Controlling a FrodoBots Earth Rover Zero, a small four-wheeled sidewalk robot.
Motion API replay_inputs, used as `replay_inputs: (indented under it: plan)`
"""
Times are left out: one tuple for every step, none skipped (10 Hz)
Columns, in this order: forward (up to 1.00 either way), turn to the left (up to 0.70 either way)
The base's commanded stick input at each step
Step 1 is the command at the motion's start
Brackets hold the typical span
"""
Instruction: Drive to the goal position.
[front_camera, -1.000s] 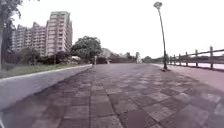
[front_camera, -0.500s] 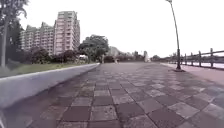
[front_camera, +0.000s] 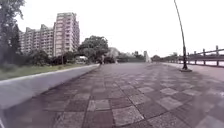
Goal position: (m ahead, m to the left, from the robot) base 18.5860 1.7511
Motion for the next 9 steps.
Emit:
replay_inputs:
  plan:
    - [1.0, 0.0]
    - [1.0, 0.0]
    - [1.0, 0.0]
    - [1.0, 0.0]
    - [1.0, 0.0]
    - [1.0, 0.0]
    - [1.0, 0.0]
    - [1.0, 0.0]
    - [1.0, 0.0]
